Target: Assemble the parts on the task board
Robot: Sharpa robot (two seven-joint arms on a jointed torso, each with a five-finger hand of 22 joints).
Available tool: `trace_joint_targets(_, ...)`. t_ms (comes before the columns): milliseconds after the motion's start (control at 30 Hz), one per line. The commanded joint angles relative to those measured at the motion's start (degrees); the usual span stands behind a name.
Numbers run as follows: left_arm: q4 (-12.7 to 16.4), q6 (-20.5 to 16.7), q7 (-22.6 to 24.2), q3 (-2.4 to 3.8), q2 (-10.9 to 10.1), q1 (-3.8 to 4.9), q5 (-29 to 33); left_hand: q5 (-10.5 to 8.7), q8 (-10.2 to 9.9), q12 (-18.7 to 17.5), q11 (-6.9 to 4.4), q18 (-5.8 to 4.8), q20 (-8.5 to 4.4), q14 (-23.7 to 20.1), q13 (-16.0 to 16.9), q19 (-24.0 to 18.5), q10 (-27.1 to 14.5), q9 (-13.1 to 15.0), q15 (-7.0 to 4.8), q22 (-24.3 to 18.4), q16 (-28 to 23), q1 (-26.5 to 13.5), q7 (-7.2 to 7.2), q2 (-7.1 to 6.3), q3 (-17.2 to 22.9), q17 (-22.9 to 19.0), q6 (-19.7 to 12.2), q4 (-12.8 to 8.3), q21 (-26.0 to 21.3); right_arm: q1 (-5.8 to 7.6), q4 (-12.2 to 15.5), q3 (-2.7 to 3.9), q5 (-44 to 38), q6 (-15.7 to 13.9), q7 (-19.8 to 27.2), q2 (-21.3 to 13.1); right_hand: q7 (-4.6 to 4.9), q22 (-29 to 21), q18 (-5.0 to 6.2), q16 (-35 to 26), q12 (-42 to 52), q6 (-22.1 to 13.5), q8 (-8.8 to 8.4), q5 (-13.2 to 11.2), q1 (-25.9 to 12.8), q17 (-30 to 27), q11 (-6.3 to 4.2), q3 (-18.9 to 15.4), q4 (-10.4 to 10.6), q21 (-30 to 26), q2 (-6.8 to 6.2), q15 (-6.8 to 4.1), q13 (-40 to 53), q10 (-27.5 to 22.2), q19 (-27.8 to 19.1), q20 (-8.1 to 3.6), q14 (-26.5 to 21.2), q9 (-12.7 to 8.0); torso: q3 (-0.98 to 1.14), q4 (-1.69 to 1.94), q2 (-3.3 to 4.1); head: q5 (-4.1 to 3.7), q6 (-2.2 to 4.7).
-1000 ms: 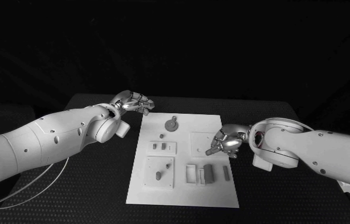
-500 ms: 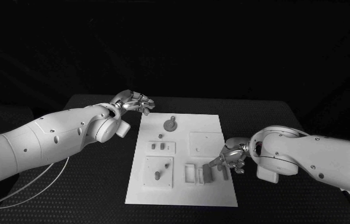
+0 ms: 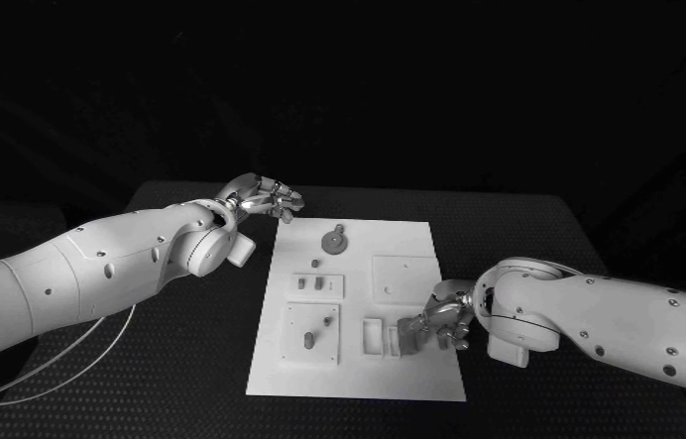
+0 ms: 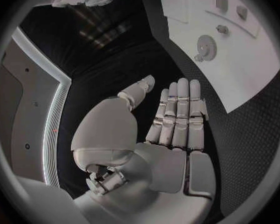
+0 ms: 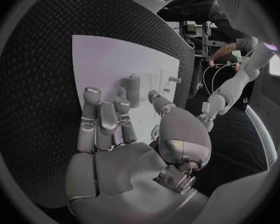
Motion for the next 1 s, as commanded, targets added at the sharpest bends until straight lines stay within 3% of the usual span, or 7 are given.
trace_joint_targets(33,0.19,0.56,0.60,0.03,-0.02,0.05,0.27,0.30,0.38,0.29,-0.16,0.66,-0.11,0.46,-0.04,0.33,-0.29,-0.04,-0.13,0.10,-0.23,-0.33,-0.03,0.00,0.01,0.09,-0.20,0.45,-0.35,-0.05,-0.49,0.02,-1.17,-0.42,-1.05,0.44,0.65,1.03,1.19,0.22,0.31,0.08,-0.37,-0.16,-0.52,0.01,0.07,0.00,0.39,0.32,-0.20,-0.04,-0.05,0.52,0.04,-0.37,0.31,-0.09,-0.04,-0.13,-0.04,0.14,-0.25)
trace_joint_targets(367,0.44,0.60,0.58,0.04,-0.14,0.05,0.28,0.31,0.38,0.30,-0.16,0.66,-0.11,0.48,-0.04,0.33,-0.30,-0.05,-0.13,0.12,-0.28,-0.36,-0.04,0.00,0.00,0.16,-0.20,0.49,-0.38,-1.85,-2.16,0.03,-2.63,-2.32,-1.12,2.07,0.68,1.03,1.19,0.21,0.34,0.12,-0.53,-0.16,-0.48,-0.10,0.11,0.17,0.42,0.38,-0.12,0.00,-0.06,0.49,0.00,-0.41,0.23,-0.19,0.02,0.01,-0.02,0.19,-0.42)
trace_joint_targets(733,0.48,0.61,0.60,0.04,-0.24,0.05,0.28,0.31,0.39,0.31,-0.17,0.66,-0.11,0.49,-0.05,0.34,-0.30,-0.05,-0.13,0.13,-0.33,-0.38,-0.04,0.01,0.00,0.21,-0.19,0.52,-0.40,-2.10,-3.09,0.03,-2.85,-1.40,-1.28,3.08,0.73,1.06,1.19,0.34,0.48,0.39,-0.88,-0.16,0.35,-0.02,0.17,0.39,-0.60,0.64,0.32,0.07,-0.05,0.43,-0.07,-0.46,0.25,-0.38,-0.05,-0.09,-0.03,0.29,-0.55)
trace_joint_targets(900,0.51,0.56,0.58,0.04,-0.27,0.05,0.28,0.31,0.39,0.32,-0.17,0.66,-0.11,0.50,-0.04,0.35,-0.29,-0.05,-0.13,0.14,-0.36,-0.42,-0.04,0.04,-0.01,0.25,-0.18,0.57,-0.41,-2.21,-3.15,0.03,-2.97,-1.55,-1.31,3.51,0.73,1.06,1.19,0.45,0.59,0.64,-1.08,-0.16,1.51,0.02,0.17,0.61,-2.17,0.88,2.25,0.08,-0.05,0.42,-0.10,-0.47,0.29,-0.46,0.00,-0.13,-0.02,0.36,-0.62)
trace_joint_targets(1000,0.52,0.60,0.60,0.04,-0.27,0.05,0.28,0.32,0.39,0.33,-0.17,0.66,-0.11,0.50,-0.05,0.36,-0.29,-0.05,-0.13,0.14,-0.37,-0.42,-0.04,0.05,0.00,0.27,-0.18,0.58,-0.41,-2.23,-3.09,0.03,-3.10,-1.04,-1.36,3.60,0.73,1.07,1.19,0.59,0.72,0.87,-1.32,-0.12,2.65,0.13,0.28,0.09,-5.51,1.18,4.65,0.14,-0.07,0.41,-0.28,-0.28,0.37,-0.52,-0.02,-0.11,-0.07,0.35,-0.63)
